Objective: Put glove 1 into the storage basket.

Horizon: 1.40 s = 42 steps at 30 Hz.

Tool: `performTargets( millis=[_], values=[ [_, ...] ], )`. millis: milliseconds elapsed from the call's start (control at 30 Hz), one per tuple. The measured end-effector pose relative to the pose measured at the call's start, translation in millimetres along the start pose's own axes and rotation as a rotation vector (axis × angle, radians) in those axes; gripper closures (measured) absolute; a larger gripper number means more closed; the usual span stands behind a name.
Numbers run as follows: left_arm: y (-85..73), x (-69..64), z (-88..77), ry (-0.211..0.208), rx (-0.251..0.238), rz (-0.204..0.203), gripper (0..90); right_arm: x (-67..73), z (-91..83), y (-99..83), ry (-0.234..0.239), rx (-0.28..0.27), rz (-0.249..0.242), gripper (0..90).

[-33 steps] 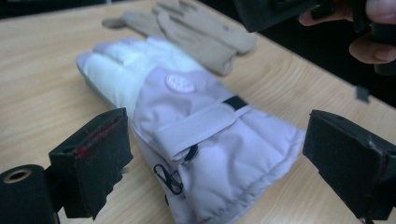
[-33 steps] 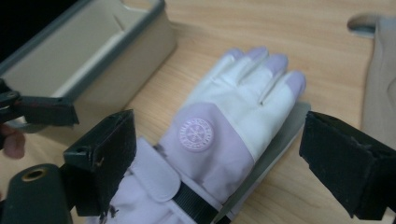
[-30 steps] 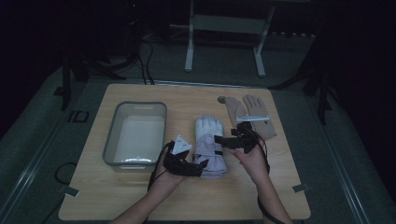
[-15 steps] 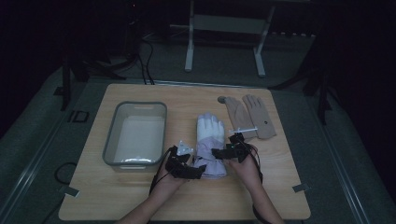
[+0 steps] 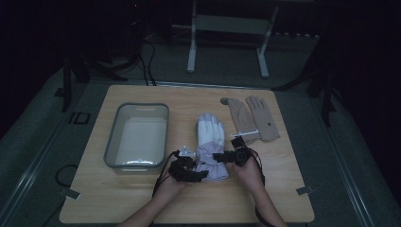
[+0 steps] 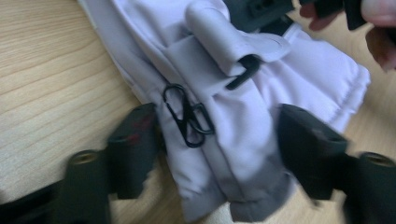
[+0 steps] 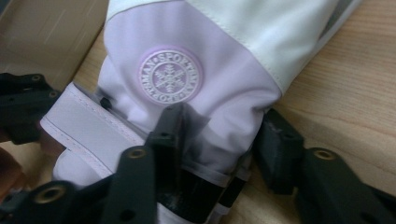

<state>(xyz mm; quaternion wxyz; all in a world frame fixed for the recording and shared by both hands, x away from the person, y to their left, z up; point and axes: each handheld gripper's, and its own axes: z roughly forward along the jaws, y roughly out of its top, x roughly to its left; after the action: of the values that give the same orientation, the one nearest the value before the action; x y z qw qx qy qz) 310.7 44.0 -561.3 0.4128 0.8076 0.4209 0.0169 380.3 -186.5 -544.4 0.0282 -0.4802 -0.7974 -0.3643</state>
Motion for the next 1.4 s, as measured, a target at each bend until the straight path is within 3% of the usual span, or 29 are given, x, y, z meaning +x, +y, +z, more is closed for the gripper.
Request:
performTargets(
  millis=[200,333,667,1167,1400],
  values=[
    [1.4,-2.0,-4.7,0.013,-0.002,0.026,64.2,7.1,-2.0,-0.4,-0.037,-0.012,0.003,71.9],
    [4.0,-5.3,-7.0,0.028,0.001,0.035,71.1,13.2,-5.8,0.5,-0.061,-0.021,0.004,76.0],
    [15.0,-6.7,-19.9,0.019,-0.01,0.036,72.4,21.9,-18.8,5.9,-0.055,-0.071,0.005,76.8],
    [40.1,-11.2,-46.9,0.028,-0.045,0.079,72.4,40.5,-46.2,27.6,-0.065,-0.127,-0.028,76.7],
    [49.9,-6.4,-63.9,0.027,-0.064,0.082,72.3,53.1,-53.1,41.8,-0.067,-0.143,-0.054,76.6]
  ],
)
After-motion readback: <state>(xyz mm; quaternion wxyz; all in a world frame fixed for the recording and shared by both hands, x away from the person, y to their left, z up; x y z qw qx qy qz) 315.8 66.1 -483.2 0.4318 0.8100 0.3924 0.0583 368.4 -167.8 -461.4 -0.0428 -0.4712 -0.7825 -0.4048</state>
